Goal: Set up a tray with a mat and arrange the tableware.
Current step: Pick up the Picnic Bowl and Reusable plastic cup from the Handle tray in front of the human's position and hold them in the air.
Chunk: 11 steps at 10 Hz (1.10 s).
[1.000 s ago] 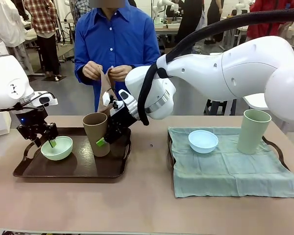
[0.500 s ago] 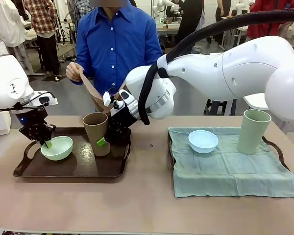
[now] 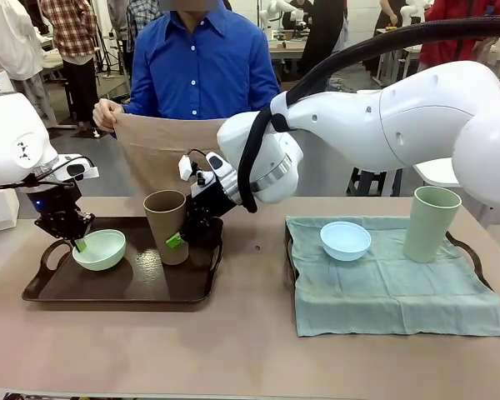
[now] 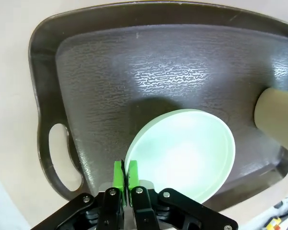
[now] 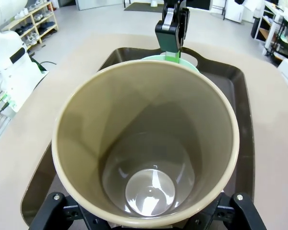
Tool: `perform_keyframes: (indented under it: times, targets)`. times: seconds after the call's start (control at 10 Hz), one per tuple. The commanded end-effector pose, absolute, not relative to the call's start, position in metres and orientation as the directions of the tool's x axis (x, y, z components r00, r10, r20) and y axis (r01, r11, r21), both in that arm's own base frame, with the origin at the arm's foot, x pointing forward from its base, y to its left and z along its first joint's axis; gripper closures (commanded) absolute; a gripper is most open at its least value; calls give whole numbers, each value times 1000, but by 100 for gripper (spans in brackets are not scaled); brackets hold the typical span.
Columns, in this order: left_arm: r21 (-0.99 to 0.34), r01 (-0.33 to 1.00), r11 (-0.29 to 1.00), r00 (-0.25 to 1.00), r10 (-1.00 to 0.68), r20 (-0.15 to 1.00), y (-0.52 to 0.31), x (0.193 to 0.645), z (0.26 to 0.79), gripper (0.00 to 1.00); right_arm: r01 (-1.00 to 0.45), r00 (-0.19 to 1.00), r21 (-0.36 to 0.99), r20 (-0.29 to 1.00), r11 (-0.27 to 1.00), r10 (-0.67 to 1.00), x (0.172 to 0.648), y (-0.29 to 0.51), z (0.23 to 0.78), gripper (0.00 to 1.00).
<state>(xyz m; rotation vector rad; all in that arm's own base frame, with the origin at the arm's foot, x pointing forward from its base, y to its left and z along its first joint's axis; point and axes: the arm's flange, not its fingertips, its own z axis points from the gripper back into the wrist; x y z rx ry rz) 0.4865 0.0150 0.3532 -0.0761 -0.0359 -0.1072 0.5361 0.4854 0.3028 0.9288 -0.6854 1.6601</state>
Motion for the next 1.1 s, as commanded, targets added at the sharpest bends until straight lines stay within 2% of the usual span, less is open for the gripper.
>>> perform_keyframes:
  times: [0.0, 0.1, 0.6, 0.8, 1.0]
  targets:
    - [-7, 135, 991, 990, -135, 31, 15, 476, 358, 100, -968, -141, -15, 859, -250, 493, 515, 467, 320, 76]
    - [-10, 145, 989, 988, -144, 59, 13, 468, 380, 100, -973, -121, -1, 859, -233, 498, 505, 459, 344, 76]
    - [37, 79, 996, 955, -87, 283, 21, 403, 531, 100, -975, -211, -139, 825, -174, 524, 448, 416, 455, 76]
    - [61, 61, 996, 941, -78, 330, 20, 386, 571, 100, -964, -264, -204, 818, -171, 512, 428, 413, 494, 76]
    - [56, 23, 998, 959, -38, 280, 23, 379, 575, 100, -949, -311, -237, 811, -208, 496, 424, 410, 507, 76]
